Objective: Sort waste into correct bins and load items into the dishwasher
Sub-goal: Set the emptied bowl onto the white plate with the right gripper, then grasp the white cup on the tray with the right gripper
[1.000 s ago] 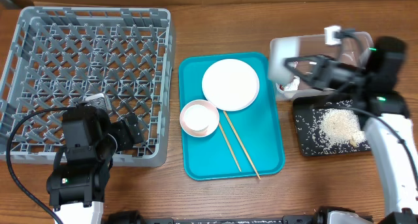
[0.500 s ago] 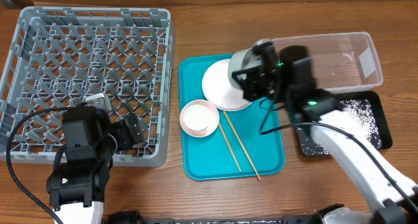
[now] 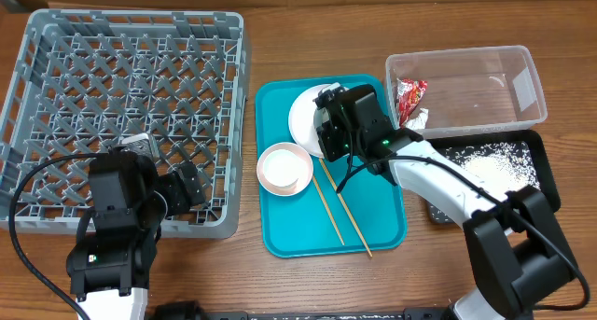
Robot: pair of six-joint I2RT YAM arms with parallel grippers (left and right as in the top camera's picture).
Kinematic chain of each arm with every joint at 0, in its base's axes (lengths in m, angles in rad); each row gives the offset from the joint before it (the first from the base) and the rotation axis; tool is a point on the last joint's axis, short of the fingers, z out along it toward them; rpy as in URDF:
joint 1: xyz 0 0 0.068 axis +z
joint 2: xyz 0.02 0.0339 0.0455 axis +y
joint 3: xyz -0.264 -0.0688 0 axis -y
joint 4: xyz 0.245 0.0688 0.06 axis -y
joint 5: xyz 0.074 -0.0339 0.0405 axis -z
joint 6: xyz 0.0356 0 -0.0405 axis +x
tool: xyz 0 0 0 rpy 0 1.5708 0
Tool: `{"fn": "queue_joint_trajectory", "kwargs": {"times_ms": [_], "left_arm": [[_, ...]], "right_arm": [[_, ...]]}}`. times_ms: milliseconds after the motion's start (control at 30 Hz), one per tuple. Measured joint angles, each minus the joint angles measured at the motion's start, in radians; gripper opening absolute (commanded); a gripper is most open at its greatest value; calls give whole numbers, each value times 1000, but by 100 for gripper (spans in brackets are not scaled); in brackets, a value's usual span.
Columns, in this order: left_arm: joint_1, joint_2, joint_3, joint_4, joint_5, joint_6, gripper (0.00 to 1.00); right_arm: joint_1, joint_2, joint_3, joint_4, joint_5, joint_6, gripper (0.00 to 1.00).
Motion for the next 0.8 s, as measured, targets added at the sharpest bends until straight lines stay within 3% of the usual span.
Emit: {"fn": "queue_joint_trajectory", "kwargs": {"times_ms": [100, 267, 400, 567, 800], "left_arm": [[0, 0, 0, 1, 0, 0, 100], [0, 0, 0, 0, 0, 0, 100], [0, 0, 0, 0, 0, 0, 100], [0, 0, 0, 0, 0, 0, 100], [0, 0, 0, 0, 0, 0, 100]], "right_arm": [[0, 6, 0, 1, 6, -10, 32], [0, 5, 8, -23, -6, -11, 33], [0, -13, 56, -142, -15, -11, 33], [0, -113, 152, -310, -45, 32, 46], [0, -203, 187, -351, -251, 134, 42]]}}
